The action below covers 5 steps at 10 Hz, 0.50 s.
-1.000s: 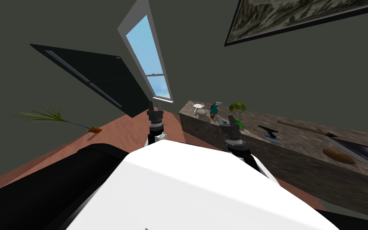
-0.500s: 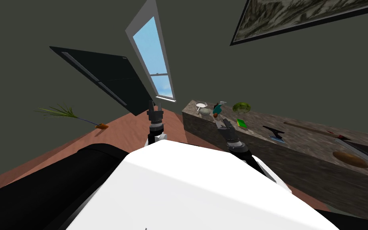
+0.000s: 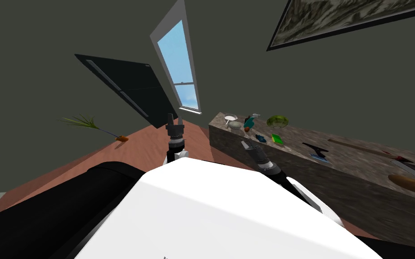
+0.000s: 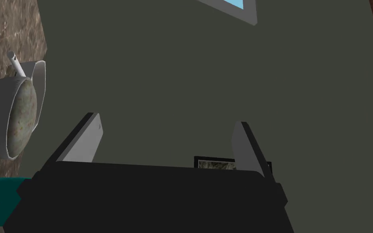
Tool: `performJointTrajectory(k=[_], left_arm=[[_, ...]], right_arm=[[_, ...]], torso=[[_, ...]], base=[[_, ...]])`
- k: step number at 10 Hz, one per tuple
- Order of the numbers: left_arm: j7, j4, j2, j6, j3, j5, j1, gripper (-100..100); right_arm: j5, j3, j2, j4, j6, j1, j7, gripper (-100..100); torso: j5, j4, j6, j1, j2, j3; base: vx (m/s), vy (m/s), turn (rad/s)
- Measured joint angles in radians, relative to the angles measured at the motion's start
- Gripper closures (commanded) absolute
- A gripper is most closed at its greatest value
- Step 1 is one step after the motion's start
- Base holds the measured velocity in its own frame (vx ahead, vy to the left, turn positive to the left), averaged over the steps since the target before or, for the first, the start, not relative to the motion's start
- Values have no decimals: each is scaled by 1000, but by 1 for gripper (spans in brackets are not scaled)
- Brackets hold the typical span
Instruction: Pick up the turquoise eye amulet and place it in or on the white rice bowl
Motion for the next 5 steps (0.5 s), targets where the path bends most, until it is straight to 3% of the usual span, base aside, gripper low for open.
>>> performJointTrajectory(k=[1,5], left_arm=[[0,0,0,0,0,0,0,0],[0,0,0,0,0,0,0,0]], right_arm=[[0,6,-30,12,-9,26,-6,-100],[-2,29,-140,52,-5,40,-30,-100]], torso=[[0,0,0,1,1,0],[0,0,0,1,0,0]], base=[[-57,75,66],[-49,55,81]])
